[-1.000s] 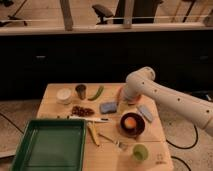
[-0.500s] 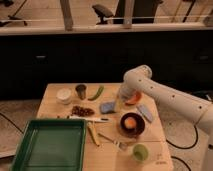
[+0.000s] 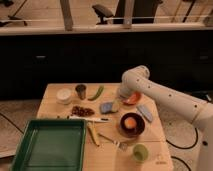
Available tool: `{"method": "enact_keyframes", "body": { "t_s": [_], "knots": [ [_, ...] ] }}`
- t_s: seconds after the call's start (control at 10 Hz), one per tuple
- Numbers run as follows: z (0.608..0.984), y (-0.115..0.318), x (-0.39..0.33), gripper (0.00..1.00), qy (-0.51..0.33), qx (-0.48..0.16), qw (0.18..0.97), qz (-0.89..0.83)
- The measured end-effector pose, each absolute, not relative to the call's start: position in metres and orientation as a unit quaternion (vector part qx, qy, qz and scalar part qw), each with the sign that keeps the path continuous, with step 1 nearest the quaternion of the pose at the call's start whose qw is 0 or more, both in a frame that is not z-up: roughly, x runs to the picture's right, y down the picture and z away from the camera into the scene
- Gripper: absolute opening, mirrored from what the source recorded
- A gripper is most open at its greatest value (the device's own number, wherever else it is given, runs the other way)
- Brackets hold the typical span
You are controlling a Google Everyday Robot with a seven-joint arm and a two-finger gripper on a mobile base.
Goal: Wipe tray with sponge
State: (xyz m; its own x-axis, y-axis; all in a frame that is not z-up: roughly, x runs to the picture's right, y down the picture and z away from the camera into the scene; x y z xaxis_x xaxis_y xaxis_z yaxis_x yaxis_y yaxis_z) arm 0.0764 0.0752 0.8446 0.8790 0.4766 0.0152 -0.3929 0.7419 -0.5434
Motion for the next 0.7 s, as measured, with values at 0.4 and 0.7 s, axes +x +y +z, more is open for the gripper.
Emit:
{"method": "enact_keyframes", "body": {
  "t_s": [0.4,0.7],
  "knots": [
    [0.852,0.084,0.072,0.8,-0.076,-0.278,0.924,0.251],
    [0.857,0.09,0.071,0.8,-0.074,-0.281,0.92,0.263]
  ]
}}
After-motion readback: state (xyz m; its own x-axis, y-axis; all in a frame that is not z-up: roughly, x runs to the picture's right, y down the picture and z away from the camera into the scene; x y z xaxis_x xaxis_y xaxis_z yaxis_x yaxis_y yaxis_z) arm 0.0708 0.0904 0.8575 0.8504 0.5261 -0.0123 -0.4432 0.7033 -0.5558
